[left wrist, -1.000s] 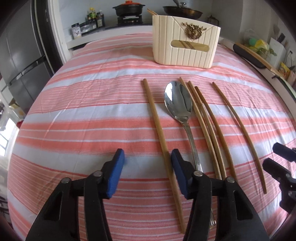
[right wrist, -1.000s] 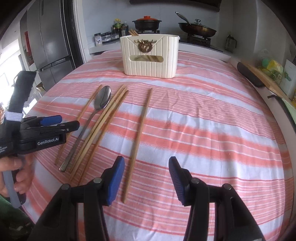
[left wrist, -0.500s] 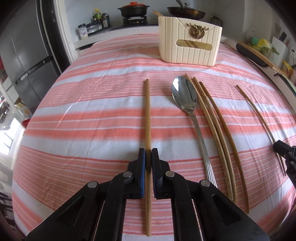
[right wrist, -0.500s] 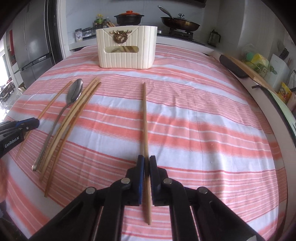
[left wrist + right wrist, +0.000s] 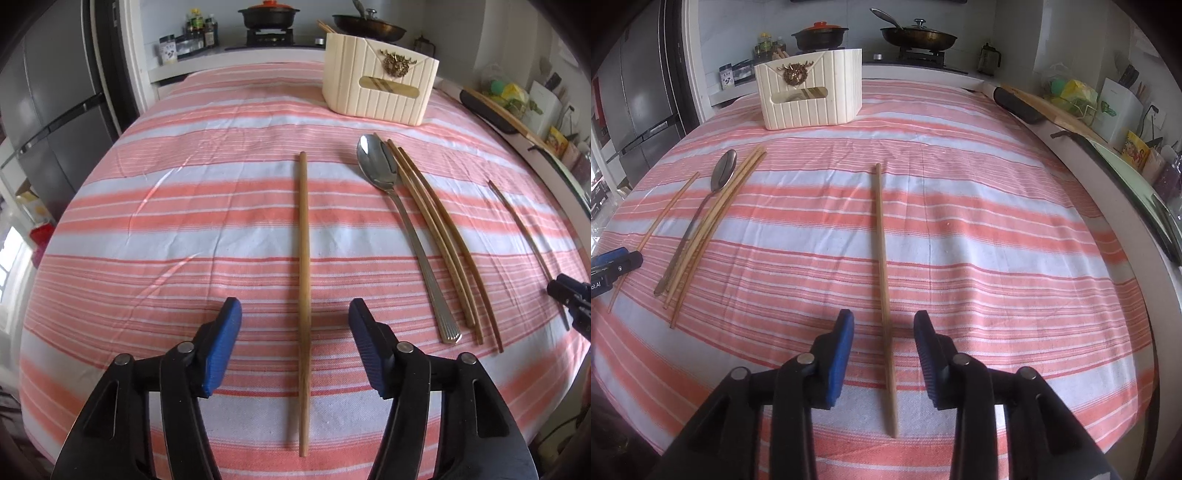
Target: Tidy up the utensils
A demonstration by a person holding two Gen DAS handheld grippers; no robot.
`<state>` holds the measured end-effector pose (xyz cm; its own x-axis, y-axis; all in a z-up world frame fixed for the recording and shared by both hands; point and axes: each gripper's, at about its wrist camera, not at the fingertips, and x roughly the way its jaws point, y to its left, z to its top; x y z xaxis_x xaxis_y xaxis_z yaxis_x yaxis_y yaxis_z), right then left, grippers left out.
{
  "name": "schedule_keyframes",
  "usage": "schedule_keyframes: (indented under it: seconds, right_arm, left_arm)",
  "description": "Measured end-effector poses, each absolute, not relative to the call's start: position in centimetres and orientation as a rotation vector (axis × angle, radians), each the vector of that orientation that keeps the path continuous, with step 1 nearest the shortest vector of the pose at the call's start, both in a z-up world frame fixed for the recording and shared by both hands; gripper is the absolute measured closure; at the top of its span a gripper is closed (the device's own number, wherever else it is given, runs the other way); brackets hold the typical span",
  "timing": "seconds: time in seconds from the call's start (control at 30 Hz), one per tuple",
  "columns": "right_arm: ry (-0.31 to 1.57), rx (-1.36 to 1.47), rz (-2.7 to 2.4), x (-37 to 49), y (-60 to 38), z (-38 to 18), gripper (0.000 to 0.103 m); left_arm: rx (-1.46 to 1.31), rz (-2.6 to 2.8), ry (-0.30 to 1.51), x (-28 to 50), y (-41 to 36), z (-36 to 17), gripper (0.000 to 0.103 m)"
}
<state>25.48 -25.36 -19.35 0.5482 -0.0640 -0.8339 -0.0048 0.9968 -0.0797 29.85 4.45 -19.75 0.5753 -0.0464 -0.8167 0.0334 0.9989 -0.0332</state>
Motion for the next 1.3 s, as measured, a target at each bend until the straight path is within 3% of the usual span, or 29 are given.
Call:
schedule_keyframes:
  seconds: [0.6, 1.1, 1.3]
  right_arm:
    - [0.982, -0.067, -0.023, 26.3, -25.5, -20.0, 0.066]
    - [0.977, -0.061, -0.026, 26.1, -25.6, -20.0, 0.066]
    - [1.082, 0.014, 0.027, 27.0, -26.8, -19.2, 0.066]
  left_arm:
    - [0.003, 0.01, 0.962, 30.6, 4.8, -20.6, 0.008]
    - [-0.008, 0.031, 0.973, 30.7, 5.1, -20.8, 0.001]
    - [0.072, -0.049, 1.009, 30.8, 5.1, -20.0, 0.001]
